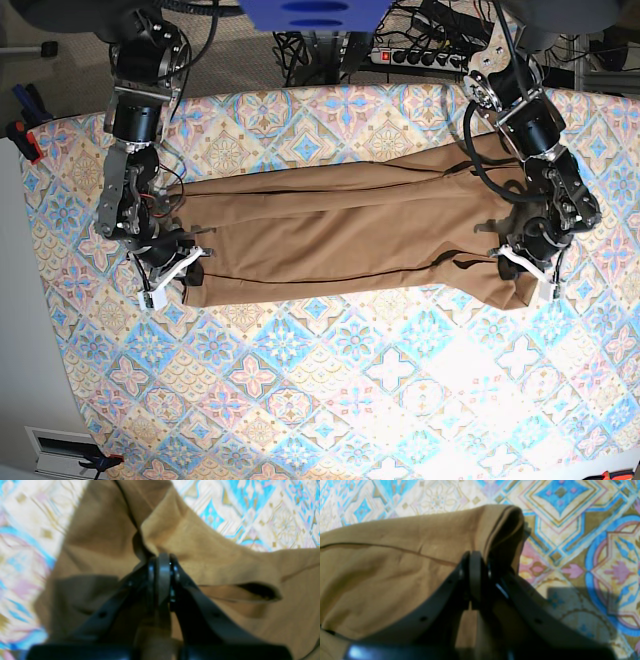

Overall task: Layout the t-shirt on the table in an organized manner, then fold the t-shirt properly
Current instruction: 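Lift the grasped edge and fold it over the first fold with both grippers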

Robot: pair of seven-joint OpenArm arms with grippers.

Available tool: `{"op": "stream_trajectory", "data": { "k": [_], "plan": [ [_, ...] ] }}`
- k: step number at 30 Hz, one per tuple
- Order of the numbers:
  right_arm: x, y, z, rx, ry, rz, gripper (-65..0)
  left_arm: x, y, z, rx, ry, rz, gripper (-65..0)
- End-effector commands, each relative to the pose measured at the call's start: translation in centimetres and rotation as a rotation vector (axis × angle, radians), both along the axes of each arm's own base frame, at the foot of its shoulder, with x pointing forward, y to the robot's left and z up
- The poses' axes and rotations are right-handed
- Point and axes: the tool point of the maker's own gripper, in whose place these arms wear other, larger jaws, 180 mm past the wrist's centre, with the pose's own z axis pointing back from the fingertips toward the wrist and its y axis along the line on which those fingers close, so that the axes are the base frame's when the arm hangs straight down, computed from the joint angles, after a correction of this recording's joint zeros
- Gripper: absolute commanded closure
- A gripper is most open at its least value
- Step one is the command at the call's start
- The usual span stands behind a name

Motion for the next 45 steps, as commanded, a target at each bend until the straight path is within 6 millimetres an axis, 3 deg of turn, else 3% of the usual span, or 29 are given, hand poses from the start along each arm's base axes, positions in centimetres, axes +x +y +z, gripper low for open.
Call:
{"op": "stream_trajectory", "data": {
  "k": [1, 9, 17, 22, 31, 36, 39, 45],
  "plan": [
    [2.1, -0.5, 3.1, -0.004, -0.096, -0.003, 0.0, 1.5, 1.0, 2.9, 0.028, -0.076, 0.003, 0.0],
    [2.4, -0.3, 5.1, -0.037, -0.121, 0.021, 0.0, 0.7, 0.9, 5.8, 0.143, -0.030, -0.041, 0.0],
    [3.0, -0.3, 8.7, -0.085, -0.207, 0.039, 0.0, -3.4, 1.1, 5.9, 0.266, 0.058, -0.062, 0.0],
    [0.8, -0.2, 7.0, -0.095, -0.163, 0.047, 0.0, -6.7, 0.9, 5.9, 0.326, 0.097, -0.073, 0.0],
    [0.4, -2.4, 7.0, -0.090, -0.160, -0.019, 0.0, -11.2, -0.4, 6.9, 0.378, 0.116, -0.125, 0.0],
    [-1.8, -2.4, 4.7, -0.090, -0.101, -0.016, 0.0, -12.7, -0.3, 6.2, 0.394, 0.175, -0.134, 0.0],
    [-2.0, -2.4, 4.5, -0.091, -0.095, -0.015, 0.0, -13.8, -0.2, 5.5, 0.395, 0.226, -0.139, 0.0],
    [-2.5, -2.4, 4.0, -0.090, -0.085, -0.015, 0.0, -15.0, -0.6, 6.2, 0.430, 0.222, -0.152, 0.0]
  ]
}}
